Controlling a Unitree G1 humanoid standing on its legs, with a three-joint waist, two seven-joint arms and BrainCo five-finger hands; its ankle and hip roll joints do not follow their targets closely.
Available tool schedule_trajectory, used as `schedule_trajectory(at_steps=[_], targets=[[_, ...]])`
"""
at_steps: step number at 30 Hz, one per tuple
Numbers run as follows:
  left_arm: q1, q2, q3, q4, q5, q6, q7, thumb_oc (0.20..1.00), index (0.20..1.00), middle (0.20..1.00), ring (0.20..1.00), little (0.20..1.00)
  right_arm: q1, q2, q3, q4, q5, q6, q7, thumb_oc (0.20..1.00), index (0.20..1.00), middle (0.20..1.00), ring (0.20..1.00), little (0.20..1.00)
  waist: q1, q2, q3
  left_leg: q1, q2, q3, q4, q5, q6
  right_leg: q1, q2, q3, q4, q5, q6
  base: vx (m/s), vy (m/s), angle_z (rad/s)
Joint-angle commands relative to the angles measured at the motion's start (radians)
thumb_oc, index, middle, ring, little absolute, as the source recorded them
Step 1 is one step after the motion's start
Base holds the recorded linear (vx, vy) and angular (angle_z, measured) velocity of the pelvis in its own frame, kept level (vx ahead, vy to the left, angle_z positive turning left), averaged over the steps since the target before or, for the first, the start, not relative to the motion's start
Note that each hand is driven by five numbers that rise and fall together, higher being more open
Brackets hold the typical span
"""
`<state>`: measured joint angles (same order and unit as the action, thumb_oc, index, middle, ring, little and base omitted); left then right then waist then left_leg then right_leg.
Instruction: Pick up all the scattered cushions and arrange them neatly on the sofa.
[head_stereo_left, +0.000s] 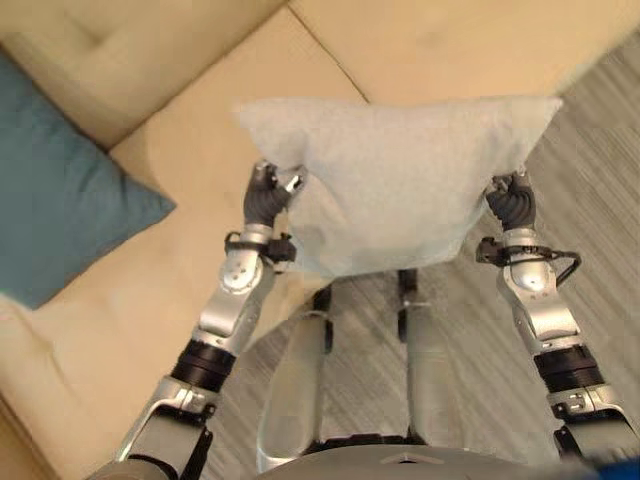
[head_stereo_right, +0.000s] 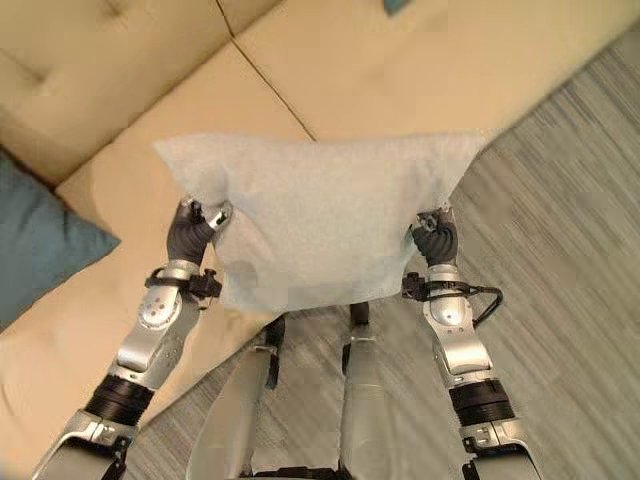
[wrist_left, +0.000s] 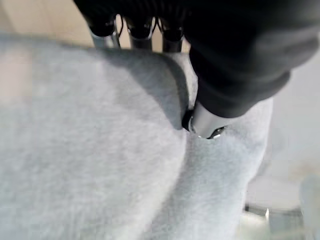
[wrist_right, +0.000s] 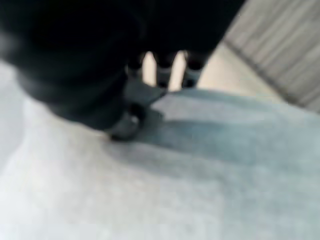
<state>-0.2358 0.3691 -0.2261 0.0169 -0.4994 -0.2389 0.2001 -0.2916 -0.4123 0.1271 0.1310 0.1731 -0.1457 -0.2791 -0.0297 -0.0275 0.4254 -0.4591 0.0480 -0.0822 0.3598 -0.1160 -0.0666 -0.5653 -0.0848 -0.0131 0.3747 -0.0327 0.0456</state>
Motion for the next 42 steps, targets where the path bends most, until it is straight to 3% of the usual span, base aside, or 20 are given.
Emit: schedule_trajectory(at_steps=[1,5,6,7,8,9,11,13,14,15,16,17,18,20,22,28,33,42], targets=[[-0.051,-0.004,-0.082,-0.105,0.003,-0.049,-0.079,0.2,0.2,0.2,0.2,0.2,-0.018,0.02,0.034,-0.097,0.0,-0.098,0.045,0.2,0.2,0.2,0.2,0.2,-0.023,-0.035,-0.145,-0.04,-0.013,0.073,0.08,-0.085,0.032,0.001,-0.049,-0.045,-0.05,0.006,0.055,0.1,-0.337,0.43],[-0.028,-0.011,-0.078,-0.11,-0.009,-0.042,-0.081,0.2,0.2,0.2,0.2,0.2,0.019,0.007,0.026,-0.103,0.007,-0.103,0.051,0.2,0.2,0.2,0.2,0.2,-0.02,-0.03,-0.166,0.0,0.021,0.045,0.006,-0.029,-0.009,0.06,-0.024,-0.087,-0.071,-0.048,0.032,0.07,-0.291,0.23],[-0.032,-0.017,-0.086,-0.11,-0.018,-0.042,-0.08,0.2,0.2,0.2,0.2,0.2,0.03,0.0,0.017,-0.102,0.012,-0.106,0.048,0.2,0.2,0.2,0.2,0.2,-0.017,-0.032,-0.159,-0.026,0.027,0.039,0.026,0.022,-0.022,0.083,-0.024,-0.107,-0.083,-0.067,0.018,-0.06,-0.262,0.26],[-0.041,-0.029,-0.1,-0.108,-0.024,-0.041,-0.078,0.2,0.2,0.2,0.2,0.2,0.046,-0.007,0.003,-0.102,0.008,-0.105,0.036,0.2,0.2,0.2,0.2,0.2,-0.025,-0.034,-0.16,-0.069,0.049,0.09,0.065,0.077,-0.011,0.109,-0.025,-0.141,-0.104,-0.087,0.0,-0.04,-0.297,0.85],[-0.046,-0.036,-0.11,-0.105,-0.03,-0.041,-0.079,0.2,0.2,0.2,0.2,0.2,0.051,-0.007,-0.001,-0.101,0.007,-0.103,0.03,0.2,0.2,0.2,0.2,0.2,-0.031,-0.035,-0.163,-0.075,0.062,0.132,0.058,0.072,-0.003,0.127,-0.026,-0.162,-0.117,-0.095,-0.004,0.13,-0.252,1.24],[-0.051,-0.036,-0.125,-0.099,-0.033,-0.038,-0.087,0.2,0.2,0.2,0.2,0.2,0.062,-0.007,-0.009,-0.112,0.006,-0.102,0.028,0.2,0.2,0.2,0.2,0.2,-0.036,-0.023,-0.168,-0.05,0.052,0.179,0.002,0.033,0.009,0.15,-0.021,-0.182,-0.114,-0.112,0.007,0.19,-0.118,1.7],[-0.057,-0.02,-0.131,-0.096,-0.016,-0.027,-0.09,0.2,0.2,0.2,0.2,0.2,0.068,0.001,-0.018,-0.118,0.01,-0.098,0.023,0.2,0.2,0.2,0.2,0.2,-0.047,-0.017,-0.184,-0.042,0.034,0.297,-0.093,0.045,0.03,0.147,-0.009,-0.202,-0.105,-0.111,0.021,0.25,0.112,1.04],[-0.058,-0.005,-0.134,-0.102,-0.012,-0.026,-0.088,0.2,0.2,0.2,0.2,0.2,0.059,0.022,-0.007,-0.117,0.021,-0.095,0.025,0.2,0.2,0.2,0.2,0.2,-0.037,-0.04,-0.177,-0.06,0.014,0.27,-0.05,0.022,0.045,0.148,-0.014,-0.193,-0.074,-0.118,0.031,0.22,0.203,-0.53],[-0.04,0.01,-0.122,-0.105,-0.009,-0.023,-0.094,0.2,0.2,0.2,0.2,0.2,0.067,0.041,-0.004,-0.107,0.018,-0.092,0.035,0.2,0.2,0.2,0.2,0.2,-0.026,-0.062,-0.185,-0.026,0.005,0.27,-0.052,-0.012,0.063,0.186,-0.034,-0.187,-0.053,-0.122,0.054,0.23,0.194,-1.22],[-0.039,0.019,-0.119,-0.11,-0.012,-0.022,-0.099,0.2,0.2,0.2,0.2,0.2,0.066,0.043,-0.006,-0.11,0.018,-0.09,0.04,0.2,0.2,0.2,0.2,0.2,-0.024,-0.069,-0.178,-0.01,-0.001,0.269,-0.056,-0.02,0.069,0.185,-0.042,-0.183,-0.029,-0.109,0.067,0.23,0.262,-0.93],[-0.039,0.037,-0.111,-0.121,-0.01,-0.026,-0.097,0.2,0.2,0.2,0.2,0.2,0.054,0.047,-0.005,-0.106,0.015,-0.086,0.044,0.2,0.2,0.2,0.2,0.2,-0.025,-0.067,-0.163,-0.001,-0.008,0.265,-0.051,-0.029,0.088,0.15,-0.055,-0.156,0.064,-0.053,0.105,0.09,0.201,-0.65],[-0.053,0.037,-0.106,-0.121,-0.008,-0.033,-0.093,0.2,0.2,0.2,0.2,0.2,0.049,0.056,-0.011,-0.107,0.022,-0.092,0.042,0.2,0.2,0.2,0.2,0.2,-0.037,-0.05,-0.15,0.026,-0.012,0.251,-0.063,-0.018,0.099,0.111,-0.039,-0.093,0.052,-0.045,0.083,0.24,0.111,-0.05],[-0.055,0.022,-0.103,-0.115,-0.012,-0.038,-0.091,0.2,0.2,0.2,0.2,0.2,0.041,0.056,-0.021,-0.102,0.016,-0.089,0.037,0.2,0.2,0.2,0.2,0.2,-0.059,-0.047,-0.139,0.067,-0.036,0.207,-0.079,-0.037,0.088,0.07,-0.037,-0.011,-0.078,-0.011,0.074,0.36,-0.078,0.57],[-0.074,0.009,-0.112,-0.099,-0.004,-0.049,-0.092,0.2,0.2,0.2,0.2,0.2,0.041,0.049,-0.03,-0.094,0.003,-0.089,0.031,0.2,0.2,0.2,0.2,0.2,-0.093,-0.052,-0.12,0.092,-0.067,0.138,-0.074,-0.063,0.072,0.031,-0.053,0.101,-0.211,0.058,0.104,0.37,-0.274,1.99],[-0.083,0.005,-0.121,-0.102,-0.002,-0.054,-0.105,0.2,0.2,0.2,0.2,0.2,0.039,0.039,-0.037,-0.082,0.004,-0.1,0.033,0.2,0.2,0.2,0.2,0.2,-0.088,-0.074,-0.121,0.073,-0.087,0.101,-0.034,-0.068,0.062,0.069,-0.057,0.078,-0.213,0.082,0.107,0.18,-0.425,2.11],[-0.04,0.0,-0.114,-0.115,-0.016,-0.042,-0.108,0.2,0.2,0.2,0.2,0.2,0.05,0.006,-0.026,-0.085,0.007,-0.098,0.047,0.2,0.2,0.2,0.2,0.2,-0.072,-0.035,-0.186,0.086,-0.05,0.055,-0.076,-0.031,0.023,0.11,-0.017,0.017,-0.151,0.006,0.06,0.05,-0.245,0.42],[-0.041,-0.006,-0.122,-0.119,-0.016,-0.04,-0.102,0.2,0.2,0.2,0.2,0.2,0.062,0.003,-0.034,-0.086,0.002,-0.095,0.043,0.2,0.2,0.2,0.2,0.2,-0.071,-0.029,-0.191,0.113,-0.041,0.055,-0.067,-0.041,0.027,0.147,-0.026,-0.006,-0.125,-0.016,0.055,-0.06,-0.006,0.08],[-0.045,0.004,-0.094,-0.106,0.003,-0.044,-0.069,0.2,0.2,0.2,0.2,0.2,0.031,0.014,-0.03,-0.077,-0.008,-0.085,0.022,0.2,0.2,0.2,0.2,0.2,-0.056,-0.038,-0.196,0.088,-0.053,0.059,-0.1,-0.015,0.037,0.133,-0.051,-0.028,-0.141,0.002,0.061,-0.04,0.03,0.09]])
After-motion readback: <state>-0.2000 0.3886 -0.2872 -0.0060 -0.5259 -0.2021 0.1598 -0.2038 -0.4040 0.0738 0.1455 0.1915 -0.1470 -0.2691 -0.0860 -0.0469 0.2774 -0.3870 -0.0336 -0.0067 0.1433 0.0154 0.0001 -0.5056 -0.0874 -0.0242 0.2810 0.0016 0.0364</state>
